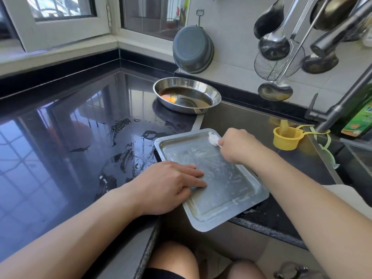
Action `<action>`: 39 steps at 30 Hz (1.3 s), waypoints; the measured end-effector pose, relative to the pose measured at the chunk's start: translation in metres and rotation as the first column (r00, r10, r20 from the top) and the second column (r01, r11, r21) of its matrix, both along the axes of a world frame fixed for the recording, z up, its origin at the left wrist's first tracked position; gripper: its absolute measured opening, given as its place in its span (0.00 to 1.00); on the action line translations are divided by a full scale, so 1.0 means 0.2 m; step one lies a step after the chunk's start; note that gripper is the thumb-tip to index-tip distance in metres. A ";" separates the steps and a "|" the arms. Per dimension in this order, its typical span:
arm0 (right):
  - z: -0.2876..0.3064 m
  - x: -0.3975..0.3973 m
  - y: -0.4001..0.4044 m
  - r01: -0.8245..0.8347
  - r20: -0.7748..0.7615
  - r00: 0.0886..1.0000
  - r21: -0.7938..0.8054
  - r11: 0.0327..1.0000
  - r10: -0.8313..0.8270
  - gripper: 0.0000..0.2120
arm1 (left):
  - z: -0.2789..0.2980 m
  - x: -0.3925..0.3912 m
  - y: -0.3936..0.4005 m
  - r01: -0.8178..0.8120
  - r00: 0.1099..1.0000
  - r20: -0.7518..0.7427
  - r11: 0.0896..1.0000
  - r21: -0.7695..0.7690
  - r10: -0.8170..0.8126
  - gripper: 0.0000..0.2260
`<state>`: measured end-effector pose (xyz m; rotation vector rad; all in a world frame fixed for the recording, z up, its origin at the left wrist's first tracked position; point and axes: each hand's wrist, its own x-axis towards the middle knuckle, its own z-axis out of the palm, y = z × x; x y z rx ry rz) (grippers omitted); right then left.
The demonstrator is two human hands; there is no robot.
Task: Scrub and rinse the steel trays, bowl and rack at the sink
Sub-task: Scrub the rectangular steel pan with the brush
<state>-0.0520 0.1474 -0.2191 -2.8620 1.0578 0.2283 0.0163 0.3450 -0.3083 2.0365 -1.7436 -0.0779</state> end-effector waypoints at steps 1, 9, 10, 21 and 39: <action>0.00 0.01 0.01 -0.032 -0.019 0.999 0.033 0.999 0.032 0.17 | 0.00 0.00 0.00 0.005 1.000 0.006 1.000 -0.001 -0.005 0.27; -0.01 0.02 -0.02 -0.021 0.008 1.000 -0.005 1.000 0.021 0.20 | 0.00 0.01 0.00 0.011 1.000 0.001 0.999 0.037 -0.011 0.27; -0.01 0.01 -0.04 -0.007 0.000 1.000 -0.022 1.000 0.007 0.20 | 0.01 0.01 -0.01 0.014 1.000 -0.008 0.999 0.040 -0.014 0.27; 0.12 -0.26 -0.15 -0.212 -0.338 0.926 -0.106 0.971 0.165 0.23 | 0.08 0.04 -0.03 -0.237 0.963 -0.095 0.962 0.135 0.250 0.17; -0.09 0.02 -0.02 -0.523 -0.165 0.852 -0.261 0.811 0.497 0.25 | 0.02 0.03 0.01 -0.048 0.987 0.157 0.991 0.125 0.028 0.26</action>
